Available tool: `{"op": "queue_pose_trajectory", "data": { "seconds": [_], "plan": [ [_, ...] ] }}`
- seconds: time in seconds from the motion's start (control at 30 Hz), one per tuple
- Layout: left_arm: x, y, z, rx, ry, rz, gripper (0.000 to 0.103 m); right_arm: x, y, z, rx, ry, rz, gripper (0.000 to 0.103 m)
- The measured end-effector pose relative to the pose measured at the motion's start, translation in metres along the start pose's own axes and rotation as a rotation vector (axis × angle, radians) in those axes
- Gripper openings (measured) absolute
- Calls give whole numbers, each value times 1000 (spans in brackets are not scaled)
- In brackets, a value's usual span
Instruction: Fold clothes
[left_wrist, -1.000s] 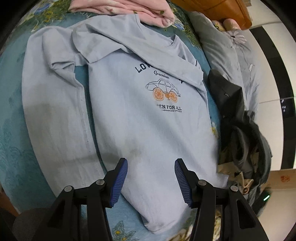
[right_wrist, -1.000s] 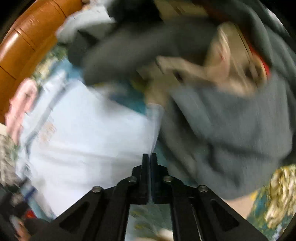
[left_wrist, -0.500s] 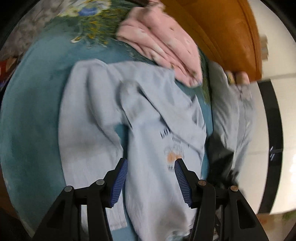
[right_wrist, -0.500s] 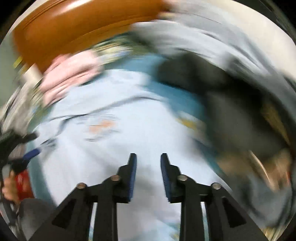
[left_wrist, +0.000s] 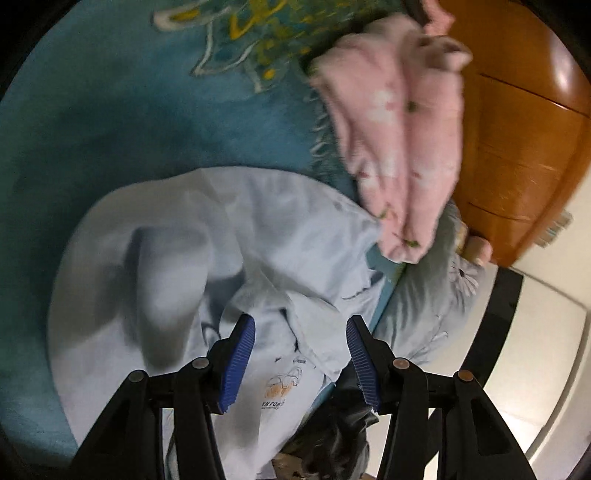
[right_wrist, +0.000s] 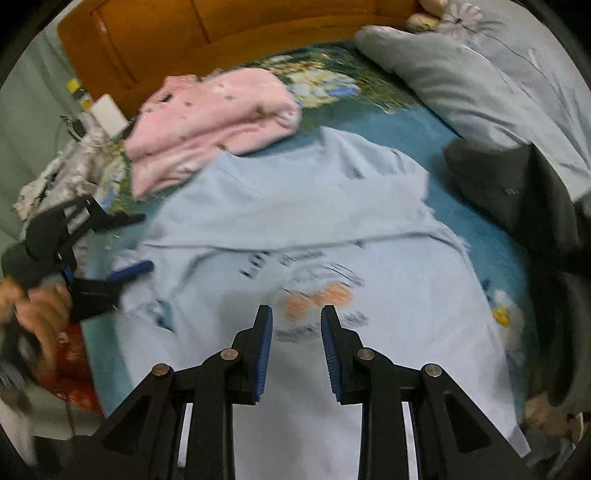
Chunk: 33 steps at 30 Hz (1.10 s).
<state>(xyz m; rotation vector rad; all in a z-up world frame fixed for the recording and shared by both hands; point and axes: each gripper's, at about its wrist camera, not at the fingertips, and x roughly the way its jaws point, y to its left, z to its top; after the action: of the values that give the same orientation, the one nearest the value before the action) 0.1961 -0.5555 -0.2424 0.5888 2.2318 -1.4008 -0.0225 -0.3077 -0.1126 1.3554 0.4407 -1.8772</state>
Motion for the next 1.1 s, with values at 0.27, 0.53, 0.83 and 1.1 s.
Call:
{"op": "queue_pose_trajectory", "data": {
  "seconds": [0.27,0.53,0.83,1.1],
  "plan": [
    [17,14,13,-239,58,106,11,0,-32,-7,66,36,-35,28],
    [7,-42,-22,115,34,85,6,-2,-47,-8,96,43,-38,28],
    [-17,-56,-71,483,-128,75,7,6,-62,-5,165,37,-21,28],
    [14,-11,-75,444,-105,163,7,19,-76,59,147,-47,-13,28]
  ]
}}
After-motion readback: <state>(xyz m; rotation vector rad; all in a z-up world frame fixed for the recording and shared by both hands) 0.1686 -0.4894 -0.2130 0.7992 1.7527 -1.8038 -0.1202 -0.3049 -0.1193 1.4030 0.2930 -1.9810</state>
